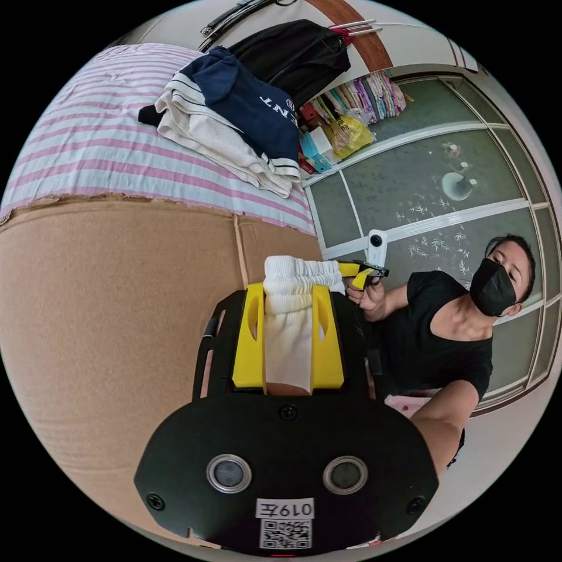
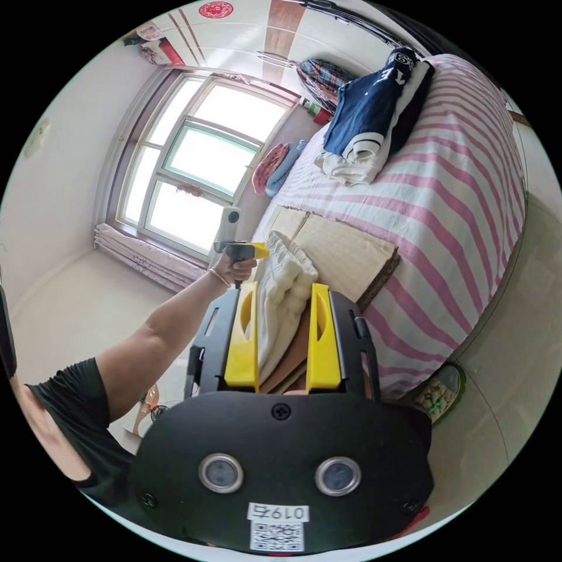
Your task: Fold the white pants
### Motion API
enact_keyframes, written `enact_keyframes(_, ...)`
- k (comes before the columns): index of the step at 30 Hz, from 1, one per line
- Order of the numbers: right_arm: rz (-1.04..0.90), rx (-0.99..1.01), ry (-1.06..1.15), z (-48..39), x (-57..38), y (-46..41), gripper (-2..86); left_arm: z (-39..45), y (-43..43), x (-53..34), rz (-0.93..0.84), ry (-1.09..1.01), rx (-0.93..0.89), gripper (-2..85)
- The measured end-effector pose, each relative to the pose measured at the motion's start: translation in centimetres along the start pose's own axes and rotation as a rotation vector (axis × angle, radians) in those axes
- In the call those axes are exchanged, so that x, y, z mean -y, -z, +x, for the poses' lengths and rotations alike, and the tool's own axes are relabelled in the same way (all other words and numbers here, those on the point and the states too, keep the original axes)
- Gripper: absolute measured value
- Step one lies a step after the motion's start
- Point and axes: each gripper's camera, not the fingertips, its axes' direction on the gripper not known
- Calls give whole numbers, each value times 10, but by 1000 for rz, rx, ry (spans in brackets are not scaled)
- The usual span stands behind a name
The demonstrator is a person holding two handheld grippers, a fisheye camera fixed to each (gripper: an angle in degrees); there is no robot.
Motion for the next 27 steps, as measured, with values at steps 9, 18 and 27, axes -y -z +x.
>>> enact_keyframes(9,-60,46,1,3,9,-15,149,-1,29,-17,166,-248,-53,68)
enact_keyframes(18,-68,51,41,0,9,-48,132,-9,31,-15,185,-309,-71,68)
enact_keyframes(27,-22,-29,168,-28,-25,-70,89,-13,30,-5,210,-180,12,68)
